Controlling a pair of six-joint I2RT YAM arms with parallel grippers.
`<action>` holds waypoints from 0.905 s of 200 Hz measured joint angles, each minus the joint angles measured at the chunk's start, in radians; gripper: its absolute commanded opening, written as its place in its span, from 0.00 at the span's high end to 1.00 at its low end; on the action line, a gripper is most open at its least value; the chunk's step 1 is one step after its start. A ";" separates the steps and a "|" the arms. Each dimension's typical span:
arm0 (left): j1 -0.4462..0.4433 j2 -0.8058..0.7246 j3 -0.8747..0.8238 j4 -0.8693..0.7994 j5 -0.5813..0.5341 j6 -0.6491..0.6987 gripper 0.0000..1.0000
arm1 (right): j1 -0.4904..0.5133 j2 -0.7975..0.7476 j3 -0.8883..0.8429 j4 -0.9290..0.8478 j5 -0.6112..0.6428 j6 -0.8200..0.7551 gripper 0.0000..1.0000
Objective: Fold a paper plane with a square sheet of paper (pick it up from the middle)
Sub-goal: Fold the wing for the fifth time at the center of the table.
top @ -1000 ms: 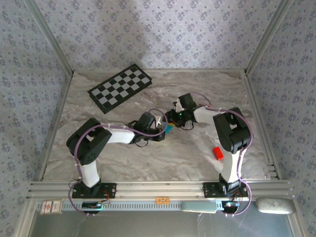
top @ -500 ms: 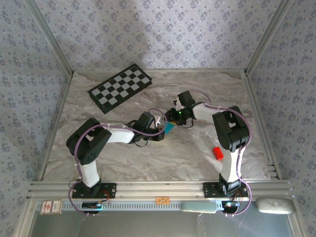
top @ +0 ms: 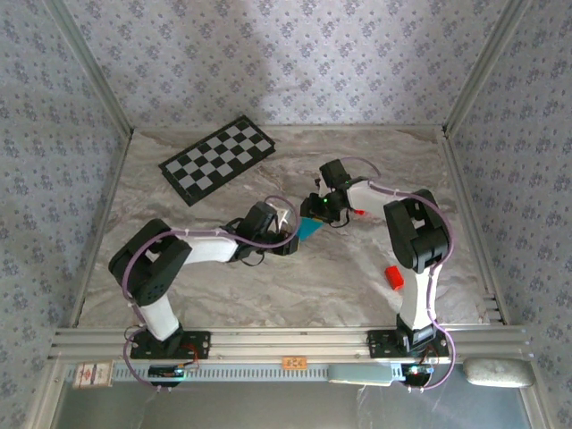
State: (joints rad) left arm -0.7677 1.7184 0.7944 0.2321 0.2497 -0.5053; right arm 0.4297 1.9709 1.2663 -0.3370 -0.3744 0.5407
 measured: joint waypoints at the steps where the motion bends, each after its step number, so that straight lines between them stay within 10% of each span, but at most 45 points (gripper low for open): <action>1: 0.000 -0.001 0.000 0.000 -0.001 0.002 0.58 | 0.000 0.001 0.001 0.000 0.000 0.000 0.57; 181: -0.038 0.103 0.129 -0.110 -0.037 0.290 0.52 | 0.001 0.033 0.062 -0.076 0.002 0.000 0.58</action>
State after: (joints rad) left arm -0.8059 1.8217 0.9234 0.1219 0.2127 -0.2157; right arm 0.4305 2.0041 1.3281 -0.4126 -0.3729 0.5407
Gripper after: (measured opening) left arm 0.489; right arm 0.418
